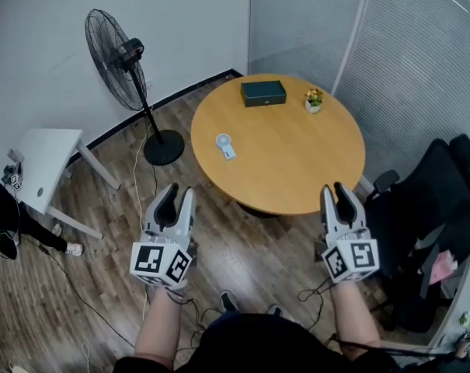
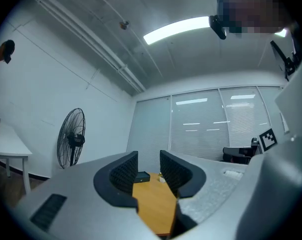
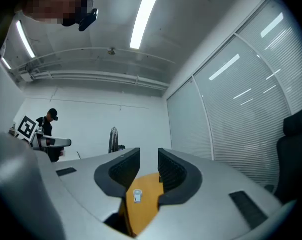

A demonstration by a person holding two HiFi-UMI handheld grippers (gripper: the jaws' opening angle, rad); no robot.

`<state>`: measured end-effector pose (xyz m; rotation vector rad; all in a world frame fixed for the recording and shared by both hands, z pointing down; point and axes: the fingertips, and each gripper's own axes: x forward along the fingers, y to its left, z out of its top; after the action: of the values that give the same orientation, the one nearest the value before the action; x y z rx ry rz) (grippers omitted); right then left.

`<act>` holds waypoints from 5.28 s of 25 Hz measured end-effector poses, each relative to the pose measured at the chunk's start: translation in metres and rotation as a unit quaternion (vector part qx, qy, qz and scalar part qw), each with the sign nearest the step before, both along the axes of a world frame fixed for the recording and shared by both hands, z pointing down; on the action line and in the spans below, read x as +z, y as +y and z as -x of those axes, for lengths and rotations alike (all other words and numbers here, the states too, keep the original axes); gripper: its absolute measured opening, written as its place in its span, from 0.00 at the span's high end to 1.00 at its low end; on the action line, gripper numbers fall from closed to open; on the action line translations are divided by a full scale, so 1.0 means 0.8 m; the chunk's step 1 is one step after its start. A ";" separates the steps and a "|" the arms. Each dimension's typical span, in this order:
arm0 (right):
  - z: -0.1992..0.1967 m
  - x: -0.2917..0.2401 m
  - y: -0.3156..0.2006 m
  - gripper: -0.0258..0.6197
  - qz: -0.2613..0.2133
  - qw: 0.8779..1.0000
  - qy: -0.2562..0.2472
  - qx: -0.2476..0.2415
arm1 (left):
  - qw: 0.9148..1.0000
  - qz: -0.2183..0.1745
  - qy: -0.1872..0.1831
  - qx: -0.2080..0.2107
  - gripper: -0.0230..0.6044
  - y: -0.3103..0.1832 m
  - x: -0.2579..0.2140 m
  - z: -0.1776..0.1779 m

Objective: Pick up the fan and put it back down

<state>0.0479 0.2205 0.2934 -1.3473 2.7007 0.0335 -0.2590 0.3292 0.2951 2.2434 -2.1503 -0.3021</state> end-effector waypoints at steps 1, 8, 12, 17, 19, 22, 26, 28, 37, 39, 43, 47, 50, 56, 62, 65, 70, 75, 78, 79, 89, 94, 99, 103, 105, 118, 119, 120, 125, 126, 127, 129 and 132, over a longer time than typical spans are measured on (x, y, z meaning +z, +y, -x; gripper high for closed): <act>0.006 0.000 -0.003 0.77 0.001 1.000 0.000 0.005 | 1.000 0.001 0.003 0.004 0.73 -0.004 0.003 0.010; 0.043 -0.006 -0.011 0.70 0.008 0.999 0.014 0.031 | 0.999 0.010 0.028 0.032 0.54 -0.031 0.028 0.059; 0.059 -0.008 -0.014 0.69 0.007 0.999 0.024 0.044 | 0.998 0.008 0.040 0.042 0.54 -0.041 0.037 0.079; 0.077 -0.004 -0.024 0.69 0.007 0.999 0.032 0.042 | 0.997 0.018 0.057 0.045 0.54 -0.055 0.056 0.094; 0.081 -0.001 -0.033 0.69 0.010 0.999 0.029 0.040 | 0.997 0.025 0.059 0.047 0.54 -0.063 0.062 0.093; 0.081 0.007 -0.052 0.69 0.014 0.999 0.022 0.035 | 0.997 0.035 0.056 0.046 0.54 -0.079 0.070 0.089; 0.083 0.019 -0.091 0.69 0.013 1.000 0.010 0.021 | 0.998 0.039 0.038 0.025 0.54 -0.102 0.068 0.091; 0.081 0.023 -0.114 0.69 0.011 1.000 0.008 0.015 | 0.999 0.042 0.027 0.009 0.54 -0.114 0.062 0.092; 0.045 0.036 -0.241 0.70 0.028 0.999 -0.022 -0.012 | 0.997 0.063 0.000 -0.033 0.54 -0.203 0.049 0.058; 0.038 0.040 -0.263 0.70 0.033 0.999 -0.028 -0.020 | 0.997 0.068 -0.007 -0.040 0.54 -0.219 0.047 0.048; 0.025 0.046 -0.297 0.70 0.039 0.998 -0.040 -0.035 | 0.996 0.076 -0.013 -0.052 0.54 -0.245 0.046 0.029; 0.016 0.050 -0.319 0.70 0.043 0.997 -0.044 -0.046 | 0.995 0.082 -0.011 -0.057 0.54 -0.264 0.048 0.016; 0.012 0.052 -0.332 0.70 0.046 0.997 -0.043 -0.050 | 0.994 0.086 -0.008 -0.061 0.54 -0.276 0.052 0.012; 0.010 0.055 -0.360 0.70 0.032 0.999 -0.016 -0.039 | 0.993 0.102 0.013 -0.054 0.54 -0.315 0.078 0.014; 0.007 0.062 -0.404 0.71 0.032 0.999 0.002 -0.006 | 0.990 0.124 0.051 -0.045 0.54 -0.389 0.127 0.047; 0.008 0.061 -0.436 0.71 0.031 0.999 0.012 0.015 | 0.986 0.141 0.072 -0.042 0.54 -0.435 0.158 0.072; 0.031 0.065 -0.493 0.71 0.037 0.998 0.016 0.042 | 0.977 0.186 0.096 -0.029 0.54 -0.506 0.222 0.110; 0.064 0.076 -0.536 0.71 0.047 0.997 0.030 0.060 | 0.962 0.249 0.108 -0.020 0.54 -0.551 0.302 0.140; 0.078 0.087 -0.552 0.72 0.053 0.996 0.036 0.066 | 0.951 0.285 0.117 -0.015 0.54 -0.570 0.349 0.148; 0.081 0.092 -0.557 0.72 0.056 0.996 0.037 0.067 | 0.947 0.298 0.117 -0.017 0.54 -0.575 0.365 0.149; 0.065 0.158 -0.611 0.72 0.103 0.993 0.031 0.046 | 0.904 0.408 0.111 -0.058 0.54 -0.600 0.491 0.118; 0.027 0.168 -0.628 0.72 0.114 0.992 0.025 0.046 | 0.875 0.446 0.152 -0.115 0.52 -0.600 0.531 0.112; -0.009 0.181 -0.641 0.73 0.130 0.990 0.021 0.059 | 0.849 0.474 0.168 -0.159 0.50 -0.608 0.560 0.111; -0.032 0.188 -0.647 0.74 0.137 0.988 0.012 0.069 | 0.837 0.491 0.161 -0.181 0.50 -0.621 0.580 0.118; -0.044 0.189 -0.649 0.74 0.140 0.987 0.005 0.077 | 0.827 0.504 0.156 -0.195 0.50 -0.623 0.590 0.122; -0.060 0.198 -0.647 0.76 0.145 0.986 0.006 0.084 | 0.812 0.528 0.130 -0.210 0.58 -0.631 0.611 0.123; -0.060 0.197 -0.646 0.76 0.145 0.986 0.006 0.084 | 0.812 0.531 0.135 -0.202 0.59 -0.629 0.612 0.120; -0.059 0.196 -0.645 0.76 0.144 0.986 0.006 0.084 | 0.814 0.530 0.141 -0.193 0.60 -0.630 0.611 0.118; -0.056 0.194 -0.640 0.76 0.140 0.987 0.004 0.081 | 0.832 0.508 0.150 -0.166 0.62 -0.633 0.599 0.114; -0.056 0.192 -0.638 0.77 0.139 0.987 0.004 0.081 | 0.835 0.502 0.152 -0.163 0.62 -0.633 0.596 0.113; -0.055 0.191 -0.637 0.77 0.139 0.987 0.004 0.080 | 0.840 0.496 0.152 -0.159 0.62 -0.634 0.593 0.112; -0.056 0.190 -0.634 0.77 0.138 0.987 0.002 0.079 | 0.850 0.482 0.153 -0.151 0.62 -0.637 0.584 0.110; -0.058 0.184 -0.628 0.77 0.133 0.988 -0.002 0.076 | 0.865 0.459 0.152 -0.137 0.62 -0.638 0.566 0.104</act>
<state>0.0941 -0.2815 0.4403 -1.6194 2.6661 -0.3277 -0.3424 -0.1812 0.7483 1.2675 -1.8378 0.3034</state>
